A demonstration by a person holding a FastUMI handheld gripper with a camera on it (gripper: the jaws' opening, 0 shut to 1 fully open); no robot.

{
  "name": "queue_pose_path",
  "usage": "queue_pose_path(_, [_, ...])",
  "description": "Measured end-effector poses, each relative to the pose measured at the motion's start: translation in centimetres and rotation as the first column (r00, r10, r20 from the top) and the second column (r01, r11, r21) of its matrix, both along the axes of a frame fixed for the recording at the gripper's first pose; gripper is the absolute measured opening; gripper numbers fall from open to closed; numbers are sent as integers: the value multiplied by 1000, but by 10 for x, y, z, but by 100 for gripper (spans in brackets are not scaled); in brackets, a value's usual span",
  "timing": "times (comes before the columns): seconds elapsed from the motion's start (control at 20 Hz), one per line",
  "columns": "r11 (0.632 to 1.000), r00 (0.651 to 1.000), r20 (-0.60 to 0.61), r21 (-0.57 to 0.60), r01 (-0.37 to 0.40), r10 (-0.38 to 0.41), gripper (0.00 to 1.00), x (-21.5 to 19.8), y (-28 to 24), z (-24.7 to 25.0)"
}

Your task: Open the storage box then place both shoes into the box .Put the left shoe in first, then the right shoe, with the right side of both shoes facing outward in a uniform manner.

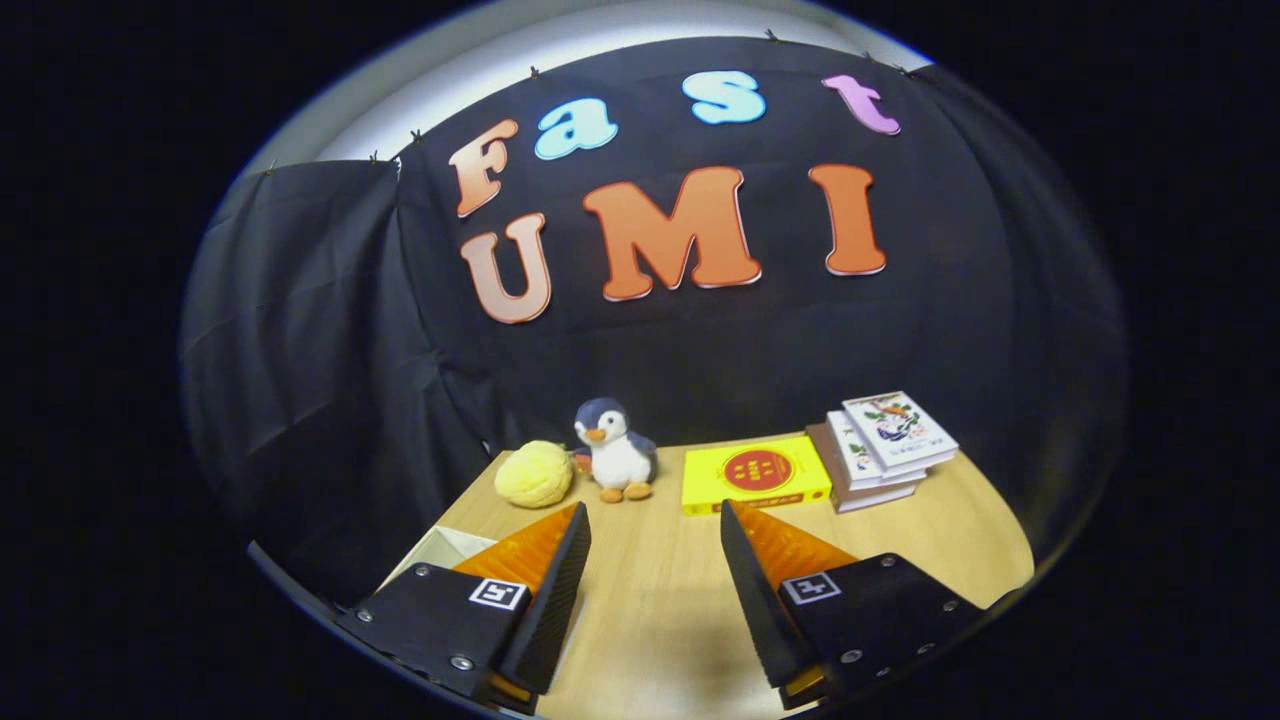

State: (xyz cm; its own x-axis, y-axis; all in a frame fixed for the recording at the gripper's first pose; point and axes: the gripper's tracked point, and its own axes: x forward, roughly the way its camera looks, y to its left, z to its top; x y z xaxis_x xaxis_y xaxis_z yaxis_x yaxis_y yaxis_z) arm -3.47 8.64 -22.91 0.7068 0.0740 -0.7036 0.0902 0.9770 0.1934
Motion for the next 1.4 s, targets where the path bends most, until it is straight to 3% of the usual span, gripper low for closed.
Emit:
queue_pose_path(0.35, [992,978,203,-108,64,-41,92,14,-91,56])
queue_pose_path(0.55, [989,959,272,-97,113,-83,92,17,-115,82])
queue_pose_path(0.7, [986,938,329,-88,144,-107,93,21,-125,105])
queue_pose_path(1.05, [978,903,428,-174,113,-28,93,26,-124,141])
queue_pose_path(1.4, [975,888,460,-190,112,-12,93,35,-116,159])
